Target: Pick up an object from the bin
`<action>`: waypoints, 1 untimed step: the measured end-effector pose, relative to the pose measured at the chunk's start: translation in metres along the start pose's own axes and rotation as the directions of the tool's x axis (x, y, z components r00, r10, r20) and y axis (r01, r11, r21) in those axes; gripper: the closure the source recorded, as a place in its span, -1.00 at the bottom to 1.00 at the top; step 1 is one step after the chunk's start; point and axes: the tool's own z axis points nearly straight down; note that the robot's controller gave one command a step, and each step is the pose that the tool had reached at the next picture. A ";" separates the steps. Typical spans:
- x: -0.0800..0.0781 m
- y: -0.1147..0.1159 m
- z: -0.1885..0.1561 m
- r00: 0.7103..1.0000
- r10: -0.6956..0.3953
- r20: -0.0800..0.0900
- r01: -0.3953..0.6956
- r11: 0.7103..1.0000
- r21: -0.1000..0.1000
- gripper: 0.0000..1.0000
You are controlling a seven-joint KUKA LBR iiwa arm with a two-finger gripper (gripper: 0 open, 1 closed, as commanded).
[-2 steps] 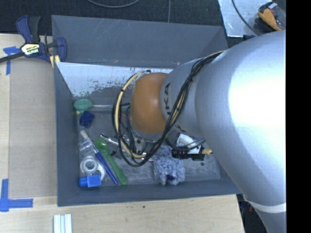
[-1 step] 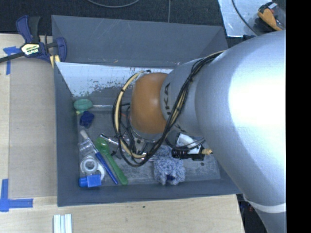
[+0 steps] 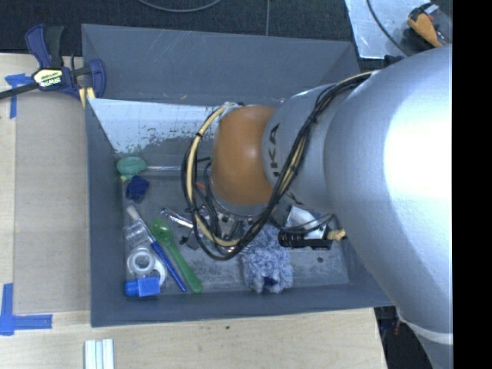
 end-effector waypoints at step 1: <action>-0.003 0.002 -0.026 1.000 -0.001 0.009 0.001 1.000 -0.009 1.00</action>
Offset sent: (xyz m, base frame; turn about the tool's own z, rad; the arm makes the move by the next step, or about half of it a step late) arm 0.0026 0.0006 0.0641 -0.0008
